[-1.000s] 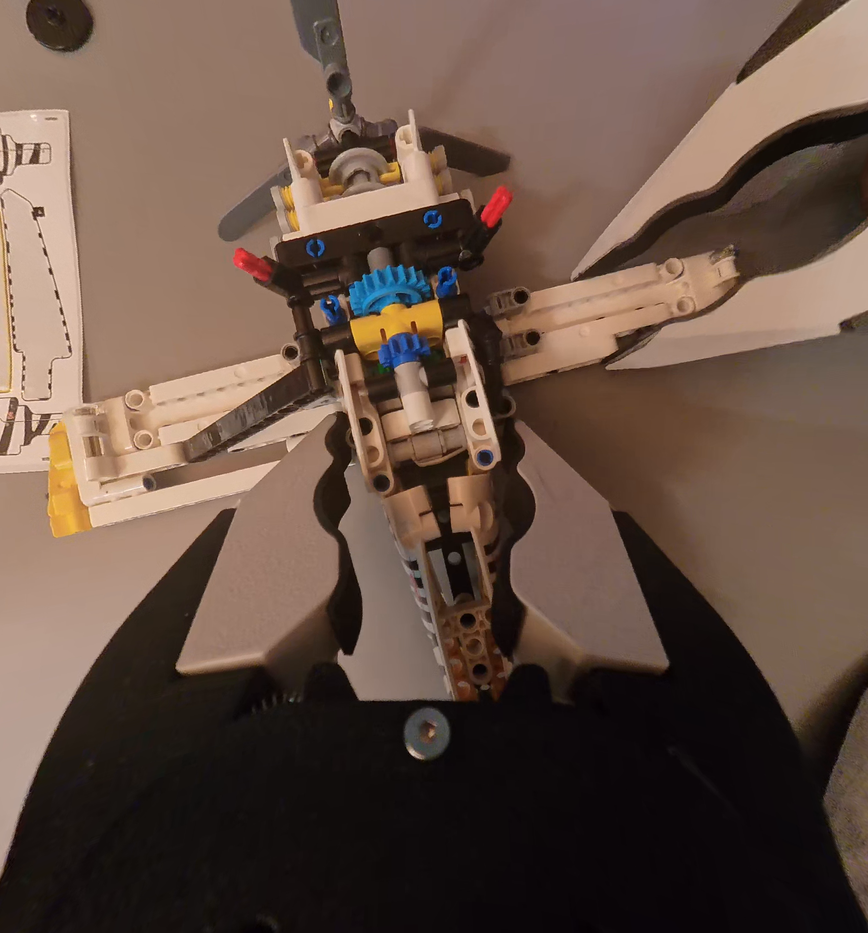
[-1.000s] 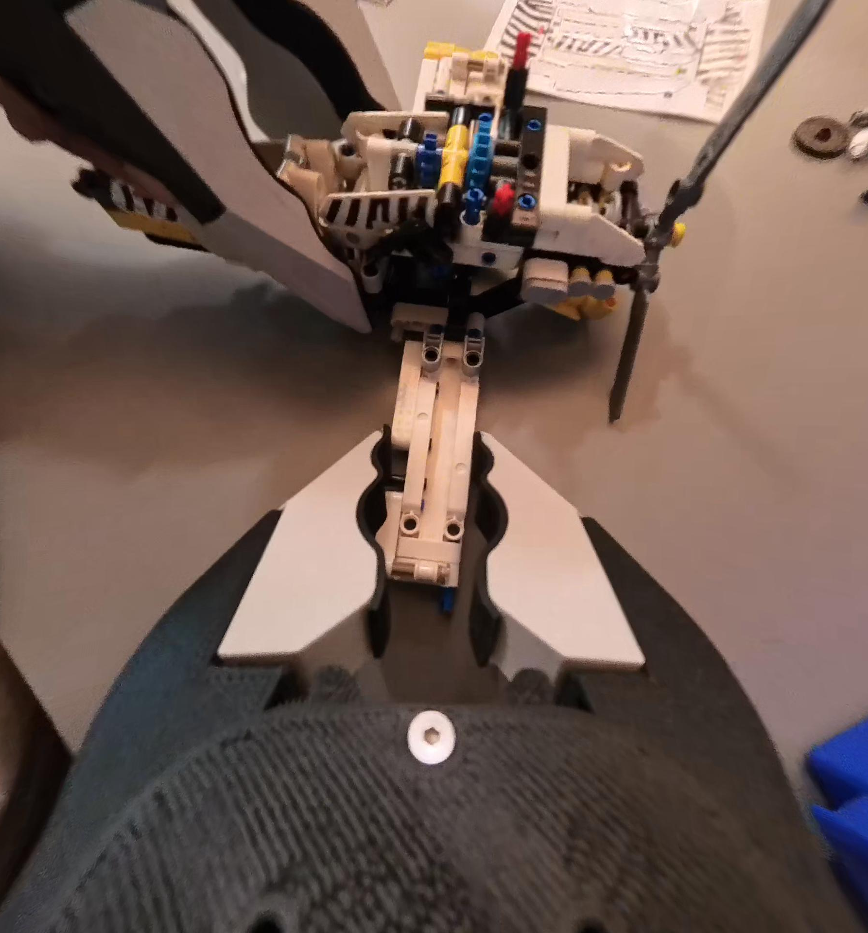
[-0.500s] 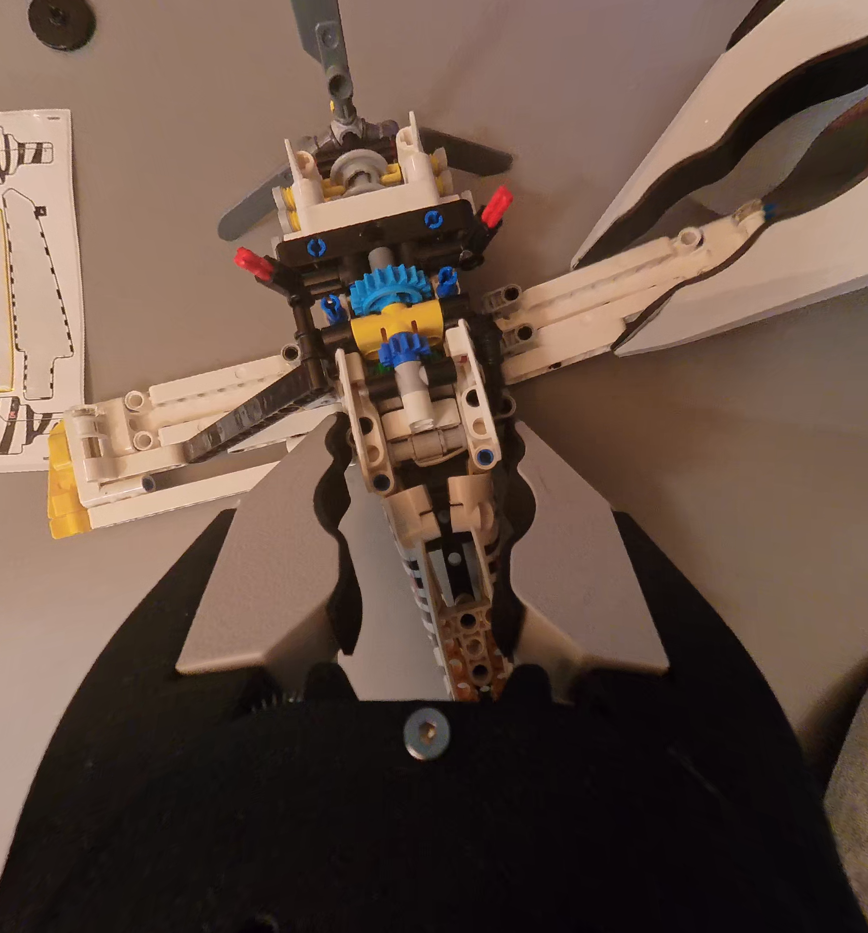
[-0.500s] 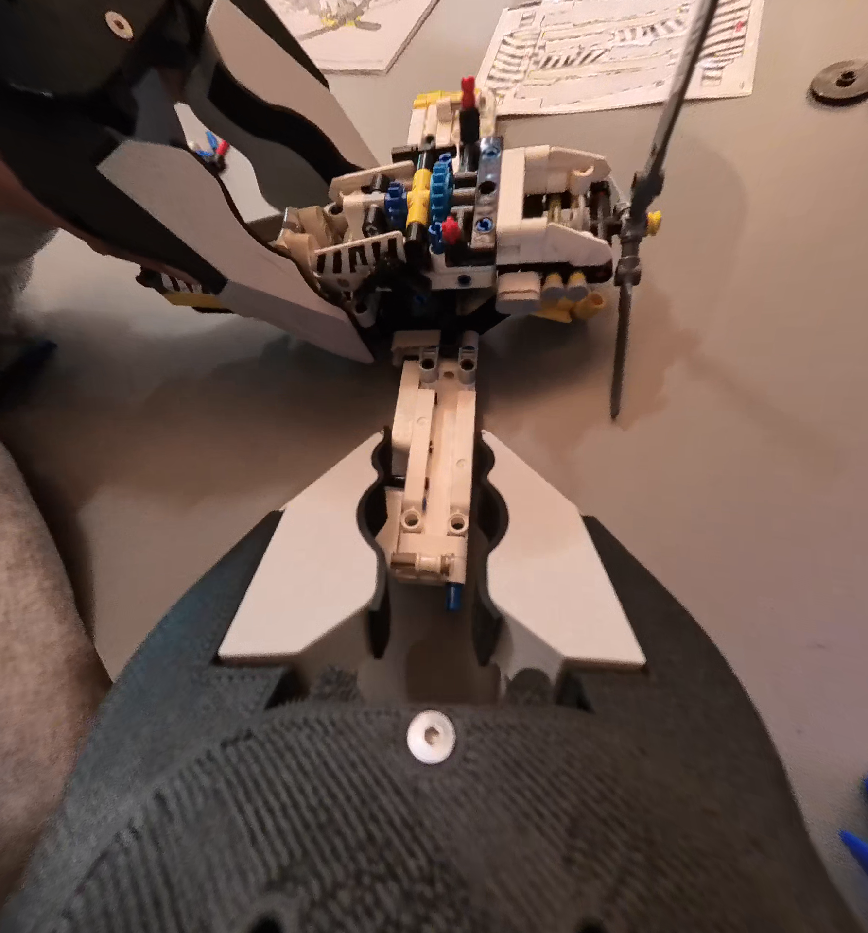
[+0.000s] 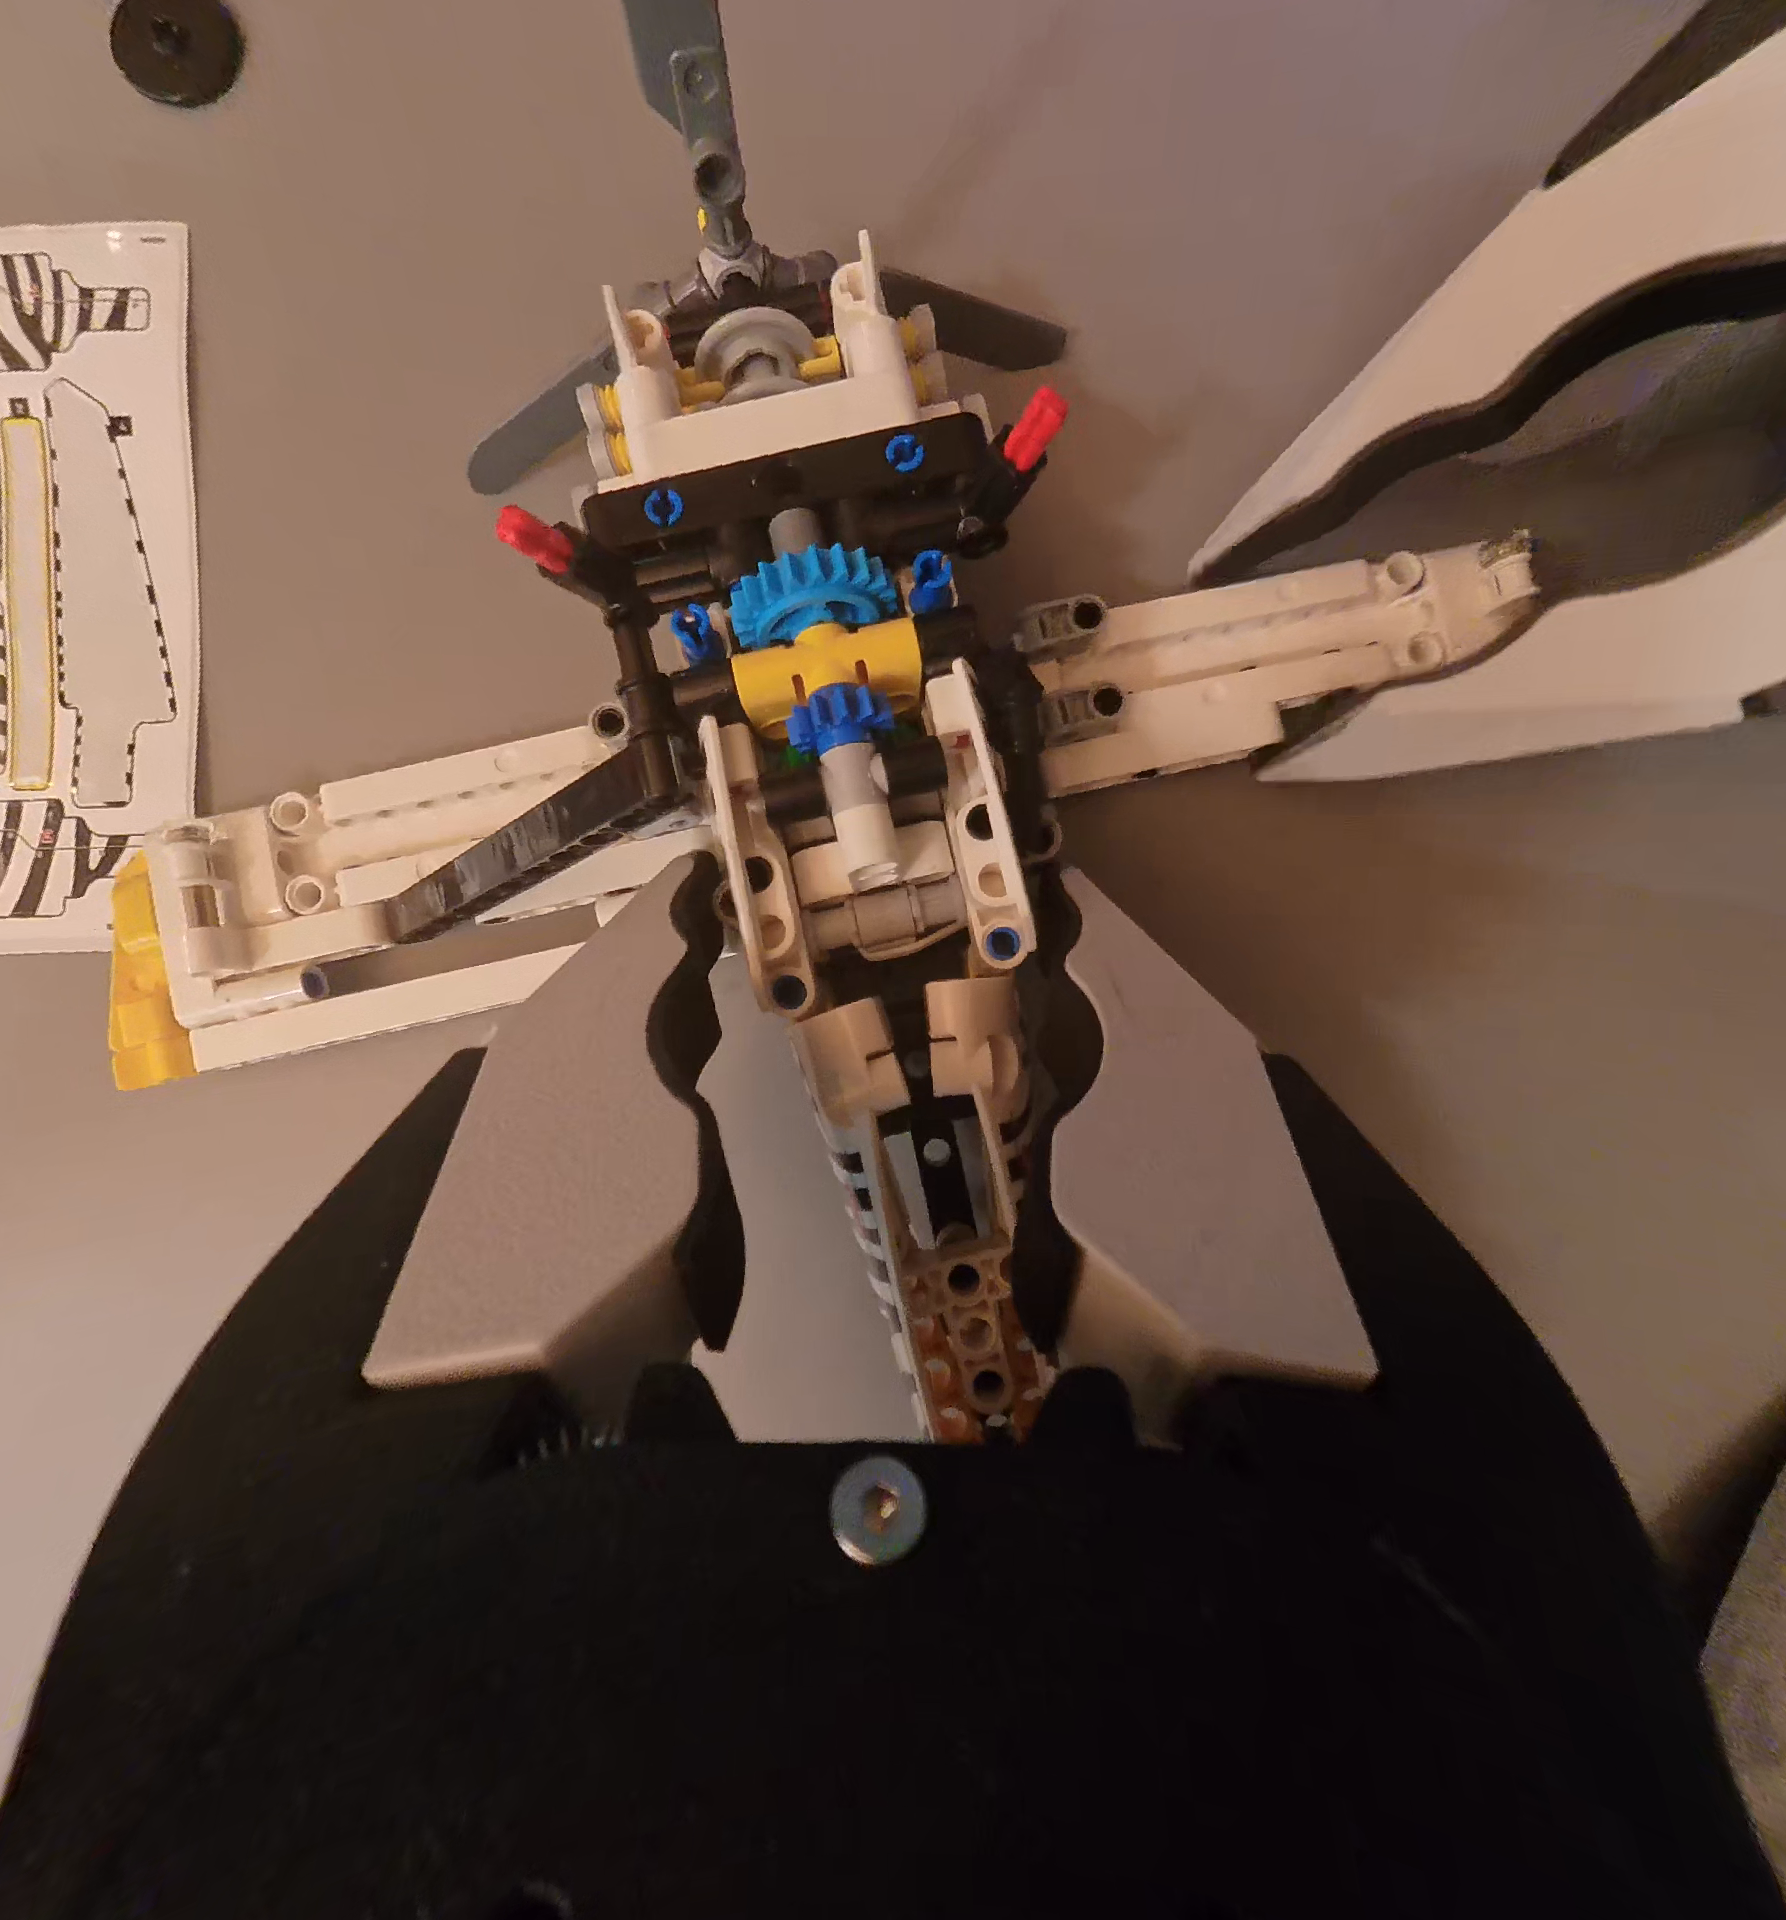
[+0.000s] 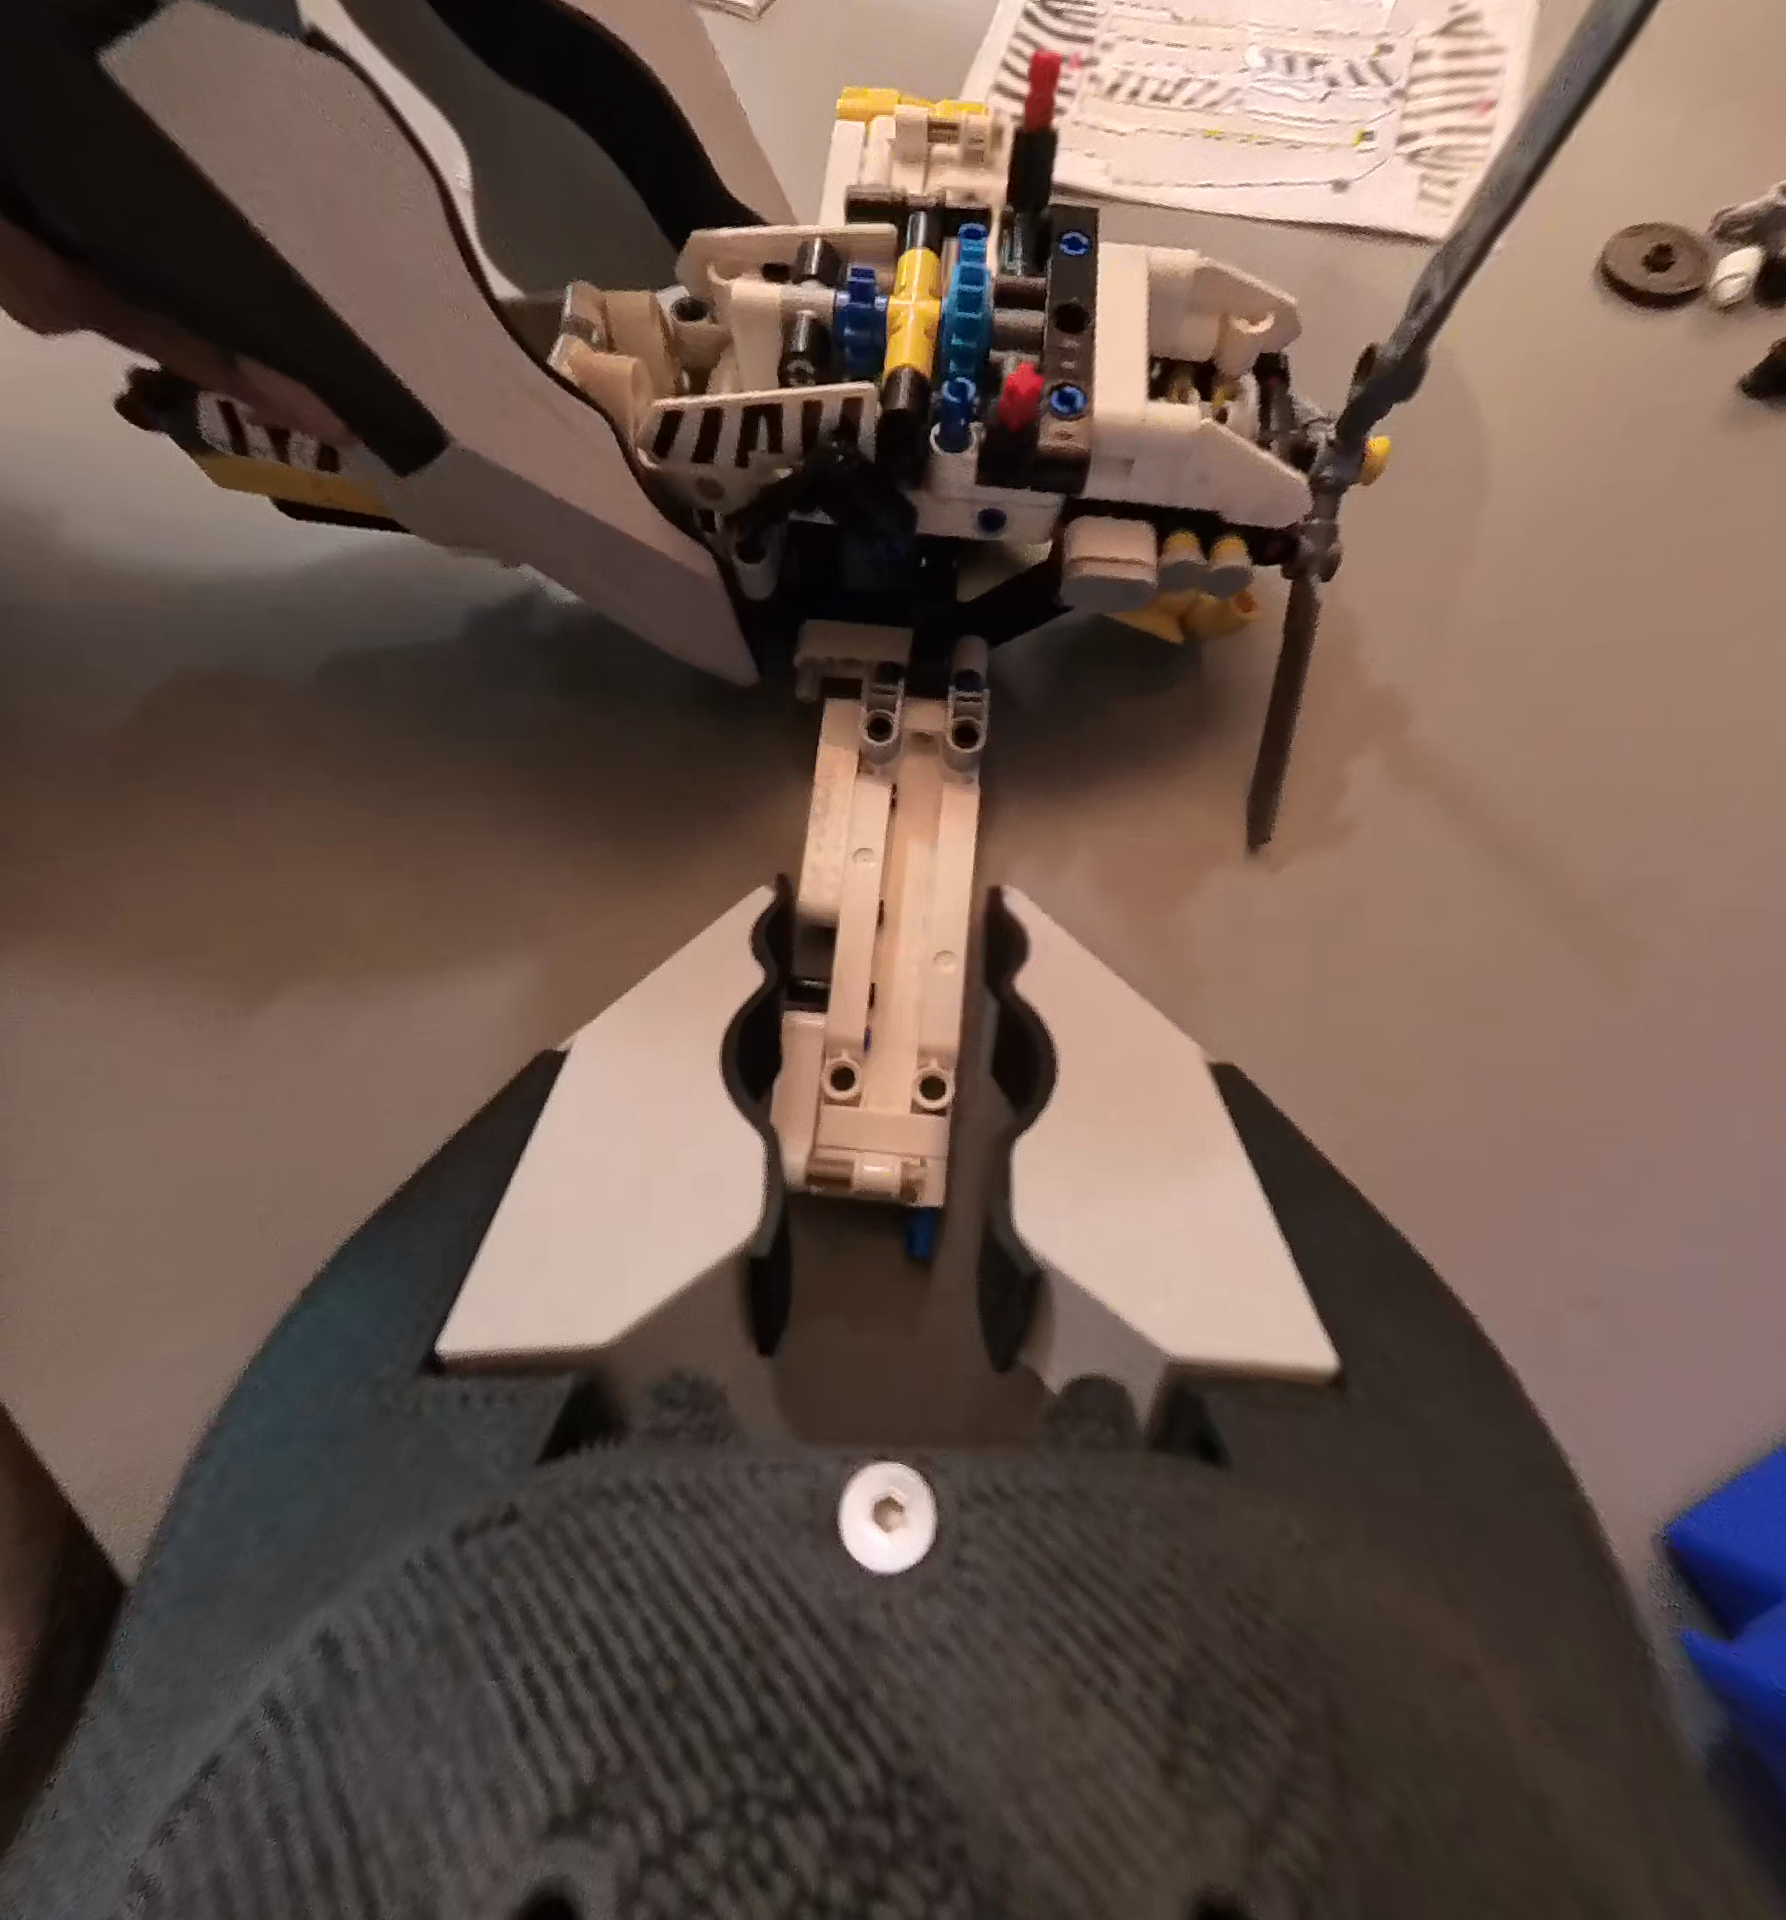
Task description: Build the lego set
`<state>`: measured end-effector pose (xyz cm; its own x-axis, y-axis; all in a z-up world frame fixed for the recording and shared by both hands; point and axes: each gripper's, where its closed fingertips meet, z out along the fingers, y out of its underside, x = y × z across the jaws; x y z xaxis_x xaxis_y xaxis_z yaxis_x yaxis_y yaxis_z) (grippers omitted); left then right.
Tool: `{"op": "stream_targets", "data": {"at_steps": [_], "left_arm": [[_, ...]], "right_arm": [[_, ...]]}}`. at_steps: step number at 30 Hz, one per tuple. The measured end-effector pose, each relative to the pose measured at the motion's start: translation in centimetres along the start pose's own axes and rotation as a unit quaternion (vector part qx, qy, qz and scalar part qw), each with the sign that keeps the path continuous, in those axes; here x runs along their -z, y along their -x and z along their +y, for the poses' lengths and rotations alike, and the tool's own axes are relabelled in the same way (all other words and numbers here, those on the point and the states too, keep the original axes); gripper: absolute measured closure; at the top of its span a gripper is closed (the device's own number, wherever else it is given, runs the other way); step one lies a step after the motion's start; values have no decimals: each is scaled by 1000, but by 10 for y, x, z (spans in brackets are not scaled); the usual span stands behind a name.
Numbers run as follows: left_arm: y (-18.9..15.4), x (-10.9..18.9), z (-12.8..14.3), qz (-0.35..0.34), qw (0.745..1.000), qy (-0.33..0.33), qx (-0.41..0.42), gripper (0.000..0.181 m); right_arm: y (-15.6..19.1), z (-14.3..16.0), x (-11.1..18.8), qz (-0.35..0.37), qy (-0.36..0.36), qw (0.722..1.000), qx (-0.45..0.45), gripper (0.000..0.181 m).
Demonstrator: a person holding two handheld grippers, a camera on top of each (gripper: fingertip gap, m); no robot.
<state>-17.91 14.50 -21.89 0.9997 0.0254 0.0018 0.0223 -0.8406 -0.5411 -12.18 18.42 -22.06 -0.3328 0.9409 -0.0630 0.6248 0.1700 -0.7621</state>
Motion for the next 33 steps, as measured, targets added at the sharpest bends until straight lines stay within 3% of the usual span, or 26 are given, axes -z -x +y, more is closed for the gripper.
{"op": "stream_targets", "data": {"at_steps": [3,6,9,13,24,28,33], "left_arm": [[0,0,0,1,1000,0,1,119],[1,0,0,1,1000,-2,2,119],[0,0,0,4,1000,-5,4,120],[-2,0,0,11,1000,-8,0,120],[-7,0,1,14,1000,-10,-4,120],[-21,5,6,20,1000,-12,-13,120],[-67,20,27,28,998,-41,-28,120]], "right_arm": [[-2,5,2,36,8,999,18,129],[-2,8,4,48,10,999,14,124],[0,9,4,46,10,999,6,127],[3,5,0,39,8,999,4,150],[8,1,8,22,-22,999,-33,150],[19,11,29,37,-43,997,-49,150],[55,42,78,71,-84,989,-100,150]]}}
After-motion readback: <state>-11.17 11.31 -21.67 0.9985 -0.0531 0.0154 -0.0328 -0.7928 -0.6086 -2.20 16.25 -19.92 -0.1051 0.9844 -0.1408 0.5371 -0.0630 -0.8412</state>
